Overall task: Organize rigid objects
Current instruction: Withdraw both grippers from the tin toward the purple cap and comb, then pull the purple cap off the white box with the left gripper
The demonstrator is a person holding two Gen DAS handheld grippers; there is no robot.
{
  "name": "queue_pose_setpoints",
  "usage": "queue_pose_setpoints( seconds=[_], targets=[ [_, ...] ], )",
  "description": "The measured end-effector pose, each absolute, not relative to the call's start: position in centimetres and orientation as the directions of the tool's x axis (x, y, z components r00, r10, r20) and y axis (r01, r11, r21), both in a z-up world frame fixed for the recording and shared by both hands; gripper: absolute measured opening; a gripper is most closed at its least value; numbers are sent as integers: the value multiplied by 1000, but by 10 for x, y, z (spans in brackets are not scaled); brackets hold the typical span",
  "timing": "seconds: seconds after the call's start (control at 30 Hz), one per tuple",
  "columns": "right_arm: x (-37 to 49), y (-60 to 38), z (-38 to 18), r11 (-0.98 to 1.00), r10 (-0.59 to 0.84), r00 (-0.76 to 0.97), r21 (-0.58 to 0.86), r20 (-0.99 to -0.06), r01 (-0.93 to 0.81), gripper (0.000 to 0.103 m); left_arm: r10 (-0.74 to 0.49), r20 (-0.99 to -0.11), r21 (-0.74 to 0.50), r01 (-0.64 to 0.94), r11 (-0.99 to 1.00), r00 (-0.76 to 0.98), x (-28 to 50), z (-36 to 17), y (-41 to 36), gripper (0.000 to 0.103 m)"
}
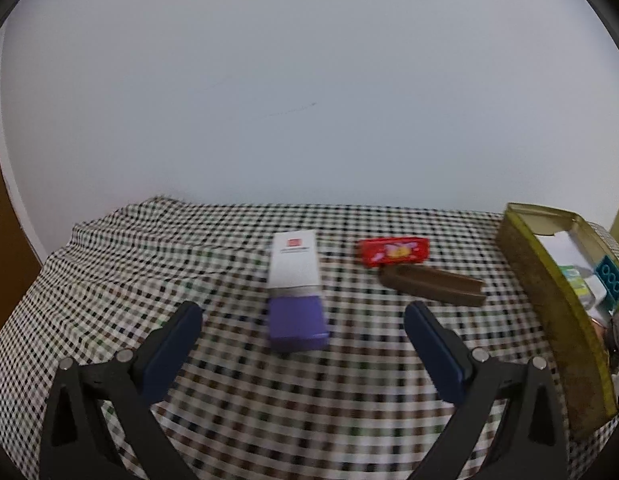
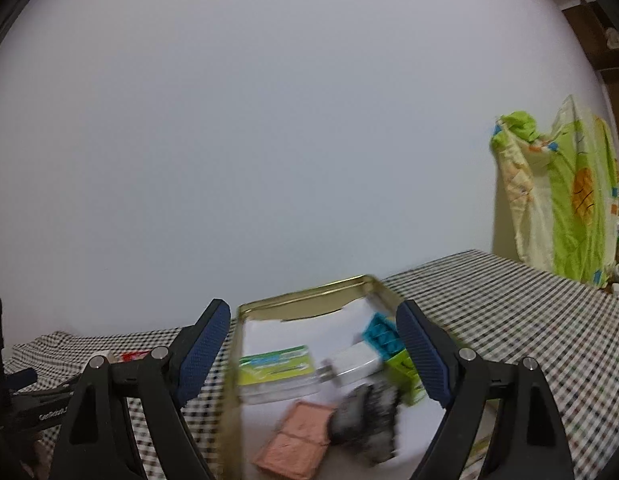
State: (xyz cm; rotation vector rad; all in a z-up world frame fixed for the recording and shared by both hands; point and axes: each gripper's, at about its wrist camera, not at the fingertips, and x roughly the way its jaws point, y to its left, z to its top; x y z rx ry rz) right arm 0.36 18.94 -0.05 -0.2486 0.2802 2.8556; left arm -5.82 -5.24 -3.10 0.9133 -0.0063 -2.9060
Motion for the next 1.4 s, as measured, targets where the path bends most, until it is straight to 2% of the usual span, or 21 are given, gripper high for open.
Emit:
queue_pose_setpoints(
  seconds=[0.23,0.37,0.5,0.73,1.13,1.17,1.23,1.3,1.4],
  targets=[
    [-12,140,-3,-973,145,-962,144,-230,-181,87,-79,-627,-25,121,-992,-775,-70,-41,-83,101],
    [-26,114,-6,-981,109,-959,130,-262,-146,87,-62,-665,-75,149,-986,-744,-77,-47,-103,96],
    [-44,91,-7,-984,78,-954,130,-288,-120,87,-41,-700,-110,164,-980,-713,-83,-53,-110,96],
    [-67,81,-12,-980,67,-940,154,-336,-125,87,-23,-726,-82,119,-989,-688,-94,-56,-95,96],
    [-68,89,-15,-974,30,-934,199,-357,-108,87,-28,-788,-60,122,-991,-615,-116,-67,-86,93],
    [-69,89,-15,-974,29,-933,199,-360,-107,87,-34,-788,-54,124,-991,-615,-116,-67,-86,90],
    [-72,89,-16,-974,22,-928,201,-372,-104,87,-49,-787,-32,120,-992,-615,-118,-68,-86,79],
    [-79,90,-19,-974,8,-914,203,-407,-99,87,-74,-783,0,118,-993,-618,-117,-66,-89,61],
    [-92,91,-25,-973,-16,-887,212,-461,-93,87,-60,-778,-3,99,-995,-626,-113,-65,-98,49]
  ],
)
